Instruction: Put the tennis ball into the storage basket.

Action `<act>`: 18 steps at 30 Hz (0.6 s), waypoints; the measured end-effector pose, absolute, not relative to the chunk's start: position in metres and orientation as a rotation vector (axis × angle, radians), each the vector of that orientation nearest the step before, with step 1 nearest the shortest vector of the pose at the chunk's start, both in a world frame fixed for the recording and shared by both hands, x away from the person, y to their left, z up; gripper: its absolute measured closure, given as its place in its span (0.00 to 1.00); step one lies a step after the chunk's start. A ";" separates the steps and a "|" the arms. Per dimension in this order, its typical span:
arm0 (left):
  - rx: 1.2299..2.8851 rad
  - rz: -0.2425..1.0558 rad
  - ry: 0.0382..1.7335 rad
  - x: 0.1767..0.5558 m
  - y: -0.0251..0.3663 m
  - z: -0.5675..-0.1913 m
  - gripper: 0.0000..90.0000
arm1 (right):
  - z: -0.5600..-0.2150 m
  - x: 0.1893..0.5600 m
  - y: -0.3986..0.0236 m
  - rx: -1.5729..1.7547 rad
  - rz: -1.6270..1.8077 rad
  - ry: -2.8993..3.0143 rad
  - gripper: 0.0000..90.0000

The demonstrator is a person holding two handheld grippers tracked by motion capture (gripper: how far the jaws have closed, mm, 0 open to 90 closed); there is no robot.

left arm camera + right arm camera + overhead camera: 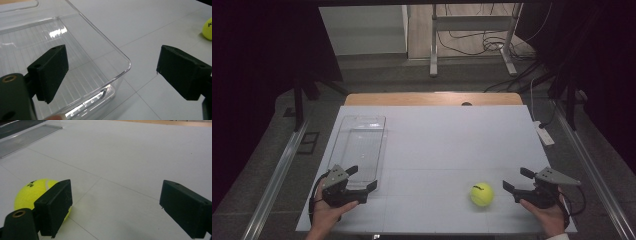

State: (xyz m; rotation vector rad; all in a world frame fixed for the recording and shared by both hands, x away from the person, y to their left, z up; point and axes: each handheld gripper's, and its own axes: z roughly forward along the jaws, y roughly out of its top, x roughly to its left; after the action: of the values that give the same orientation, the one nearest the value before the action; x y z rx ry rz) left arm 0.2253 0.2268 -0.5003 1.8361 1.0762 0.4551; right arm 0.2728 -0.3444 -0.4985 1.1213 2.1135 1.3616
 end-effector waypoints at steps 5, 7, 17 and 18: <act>1.841 0.454 1.077 0.225 0.226 -0.501 0.12 | -0.499 0.272 -0.345 1.121 1.359 2.112 0.13; 1.843 0.453 1.073 0.225 0.226 -0.501 0.12 | -0.498 0.271 -0.345 1.122 1.359 2.112 0.12; 1.845 0.452 1.072 0.226 0.226 -0.500 0.12 | -0.500 0.272 -0.346 1.130 1.361 2.115 0.13; 1.845 0.449 1.071 0.226 0.225 -0.500 0.12 | -0.500 0.272 -0.346 1.130 1.362 2.115 0.13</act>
State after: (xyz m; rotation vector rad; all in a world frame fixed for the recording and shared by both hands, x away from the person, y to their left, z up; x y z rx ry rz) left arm 0.2257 0.2254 -0.5001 1.8452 1.0713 0.4490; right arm 0.2718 -0.3459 -0.4997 1.1301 2.1154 1.3618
